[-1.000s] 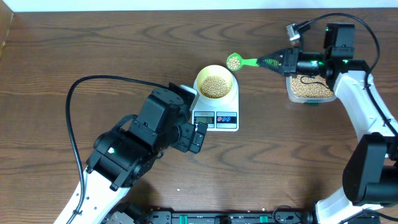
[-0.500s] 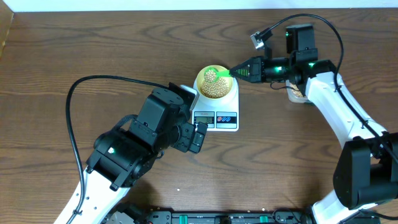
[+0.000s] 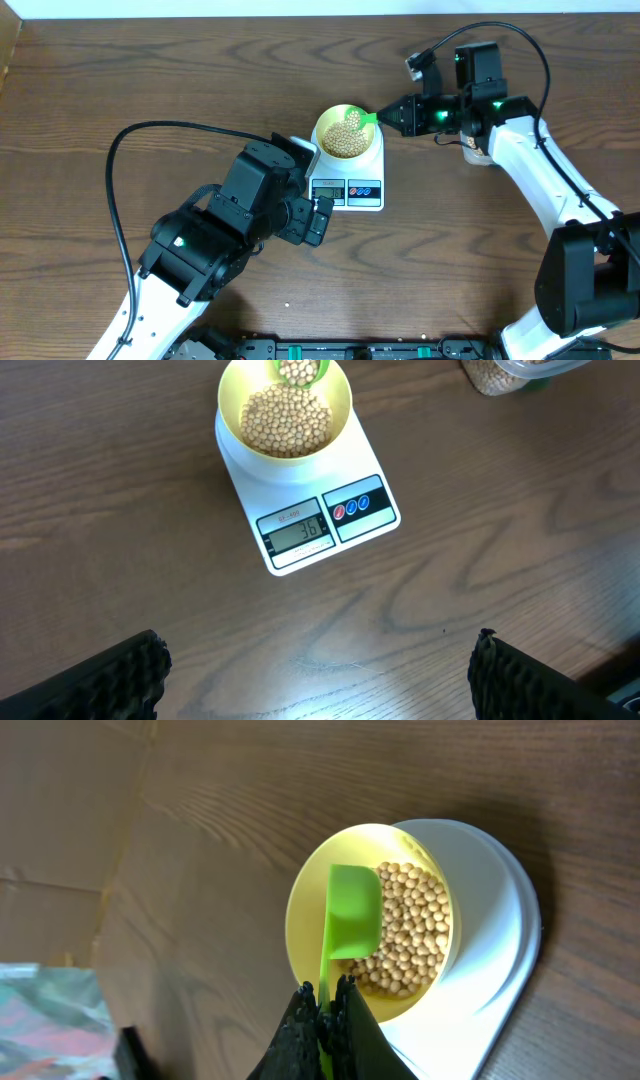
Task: Scoop item into bowl and weigh 50g on scale
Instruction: 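Carry the filled scoop over the yellow bowl with the right gripper, then tilt the scoop slowly to trickle soybeans into the bowl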
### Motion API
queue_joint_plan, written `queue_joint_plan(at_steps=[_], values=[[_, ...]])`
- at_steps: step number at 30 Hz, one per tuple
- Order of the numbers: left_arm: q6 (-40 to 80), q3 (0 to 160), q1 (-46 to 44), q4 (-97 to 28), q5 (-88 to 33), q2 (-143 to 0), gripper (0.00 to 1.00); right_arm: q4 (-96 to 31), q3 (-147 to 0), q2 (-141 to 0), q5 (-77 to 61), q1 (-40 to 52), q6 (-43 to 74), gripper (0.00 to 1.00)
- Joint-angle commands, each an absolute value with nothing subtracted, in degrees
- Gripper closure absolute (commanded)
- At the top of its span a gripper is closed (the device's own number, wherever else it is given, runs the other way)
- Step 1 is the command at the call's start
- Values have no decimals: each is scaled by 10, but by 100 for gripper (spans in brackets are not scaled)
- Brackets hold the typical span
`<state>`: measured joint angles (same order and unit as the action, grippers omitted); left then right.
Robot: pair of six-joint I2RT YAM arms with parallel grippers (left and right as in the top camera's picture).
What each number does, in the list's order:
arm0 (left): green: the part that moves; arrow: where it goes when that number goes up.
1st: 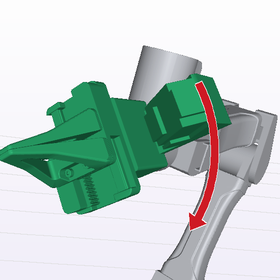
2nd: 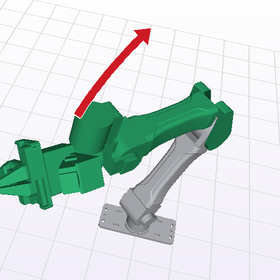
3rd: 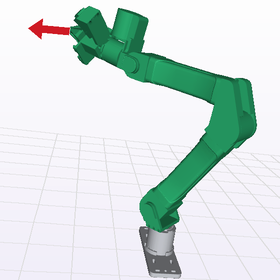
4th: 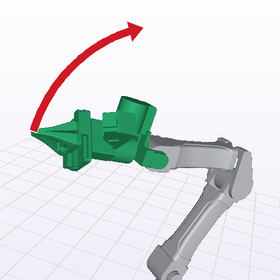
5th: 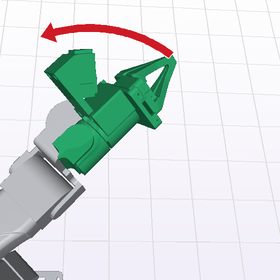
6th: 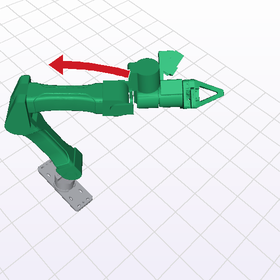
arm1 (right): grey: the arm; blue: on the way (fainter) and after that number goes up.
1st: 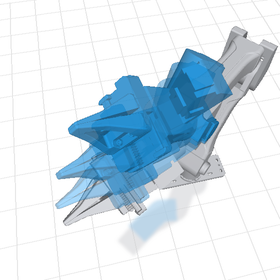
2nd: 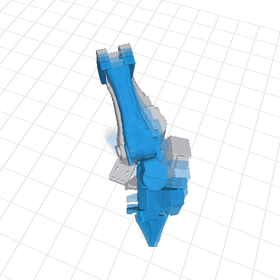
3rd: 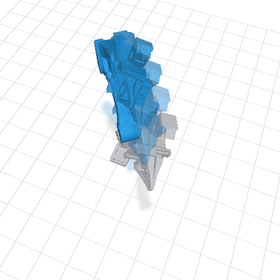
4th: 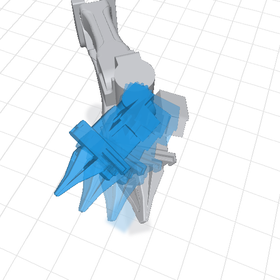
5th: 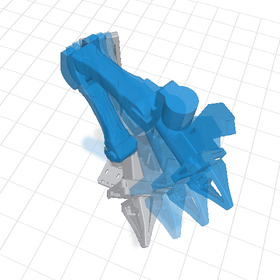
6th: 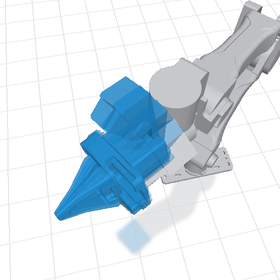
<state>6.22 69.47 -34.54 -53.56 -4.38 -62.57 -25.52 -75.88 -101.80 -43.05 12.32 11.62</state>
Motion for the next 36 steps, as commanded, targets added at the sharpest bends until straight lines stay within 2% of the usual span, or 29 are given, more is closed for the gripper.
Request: queue_joint_plan(at_steps=[1,25,36], values=[[65,706,-343,-536,-45,-625,2,-256,-756,-1023,-406,135,82,99],[65,706,-343,-536,-45,-625,2,-266,-761,-1022,-359,170,-44,99],[65,706,-343,-536,-45,-625,2,-267,-771,-1022,-355,169,-63,99]])
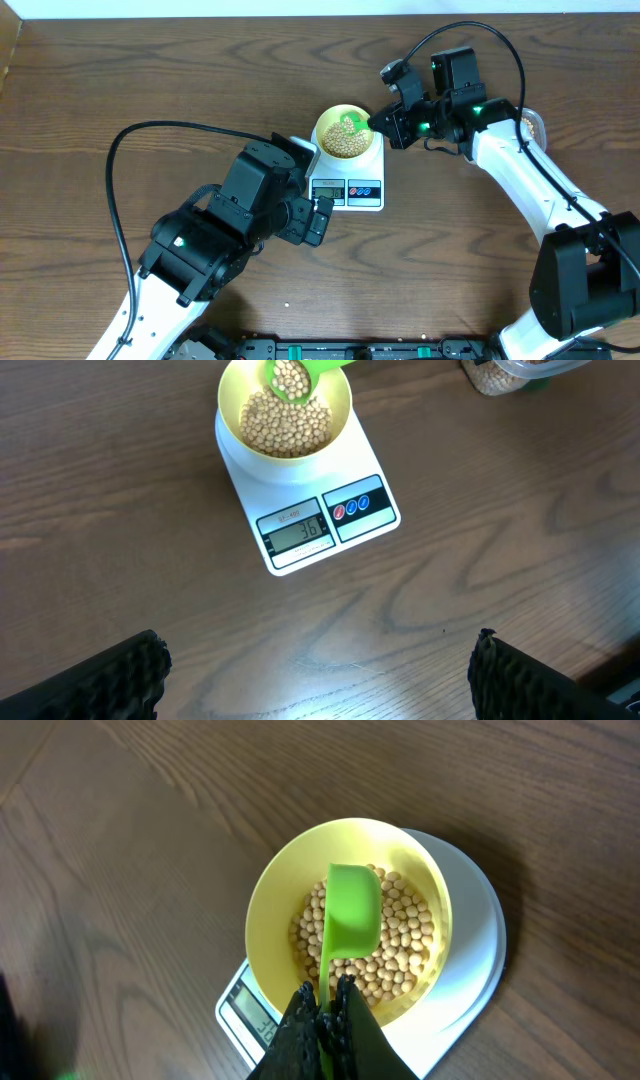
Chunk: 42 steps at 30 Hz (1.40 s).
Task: Scoop item into bowl and weigh 50g on scale
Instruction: 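Tilt the scoop slowly to trickle soybeans into the bowl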
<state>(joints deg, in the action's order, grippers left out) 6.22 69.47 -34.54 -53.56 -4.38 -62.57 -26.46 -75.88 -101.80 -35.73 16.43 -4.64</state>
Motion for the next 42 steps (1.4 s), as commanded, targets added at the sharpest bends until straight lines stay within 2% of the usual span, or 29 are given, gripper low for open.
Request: queue_joint_plan(at_steps=[1,10,42], values=[[65,706,-343,-536,-45,-625,2,-268,-772,-1022,-355,169,-63,99],[65,706,-343,-536,-45,-625,2,-307,-790,-1021,-364,169,-84,99],[65,706,-343,-536,-45,-625,2,-322,-817,-1019,-381,173,-130,99]])
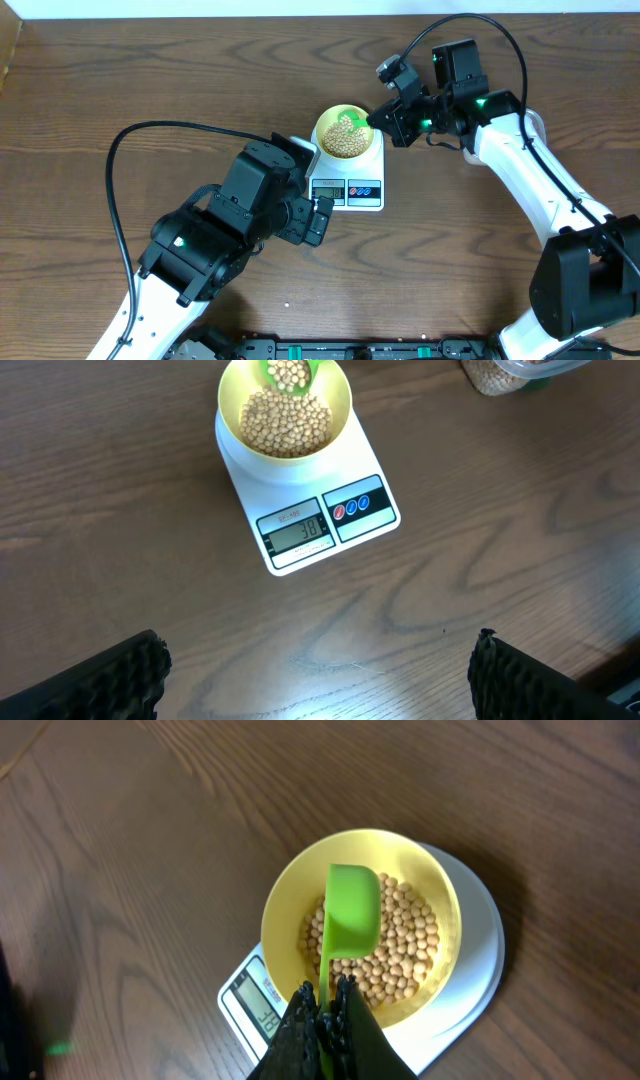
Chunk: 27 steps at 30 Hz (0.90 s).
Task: Scoop item into bowl and weigh 50g on scale
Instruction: 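Tilt the scoop slowly to trickle soybeans into the bowl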
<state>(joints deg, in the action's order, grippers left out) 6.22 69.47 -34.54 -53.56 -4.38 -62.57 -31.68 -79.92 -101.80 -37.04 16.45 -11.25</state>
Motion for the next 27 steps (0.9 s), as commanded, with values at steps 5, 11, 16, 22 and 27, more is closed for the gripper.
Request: queue_joint_plan(at_steps=[5,11,16,22,27], values=[[65,706,-343,-536,-45,-625,2,-327,-818,-1019,-380,180,-130,99],[65,706,-343,-536,-45,-625,2,-328,-817,-1019,-380,181,-129,99],[65,706,-343,-536,-45,-625,2,-332,-817,-1019,-379,181,-142,99],[65,706,-343,-536,-45,-625,2,-333,-818,-1019,-367,186,-164,99],[65,706,-343,-536,-45,-625,2,-332,-818,-1019,-351,197,-170,99]])
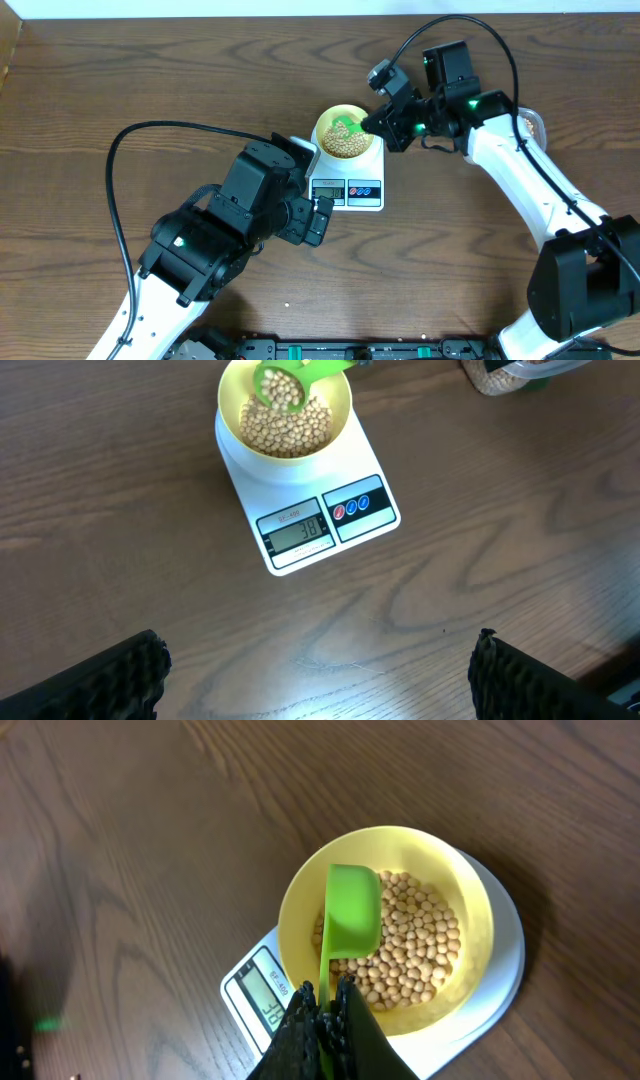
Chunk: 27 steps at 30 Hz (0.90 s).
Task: Scoop item into bowl and weigh 50g on scale
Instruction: 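Tilt the scoop slowly to trickle soybeans into the bowl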
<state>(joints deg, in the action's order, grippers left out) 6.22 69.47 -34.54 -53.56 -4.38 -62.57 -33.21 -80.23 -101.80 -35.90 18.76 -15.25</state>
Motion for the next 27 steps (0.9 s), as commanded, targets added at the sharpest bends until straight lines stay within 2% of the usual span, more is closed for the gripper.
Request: queue_joint_plan(at_steps=[1,27], values=[[65,706,-343,-536,-45,-625,2,-332,-818,-1018,-348,199,-171,99],[65,706,-343,-536,-45,-625,2,-361,-836,-1017,-316,204,-192,99]])
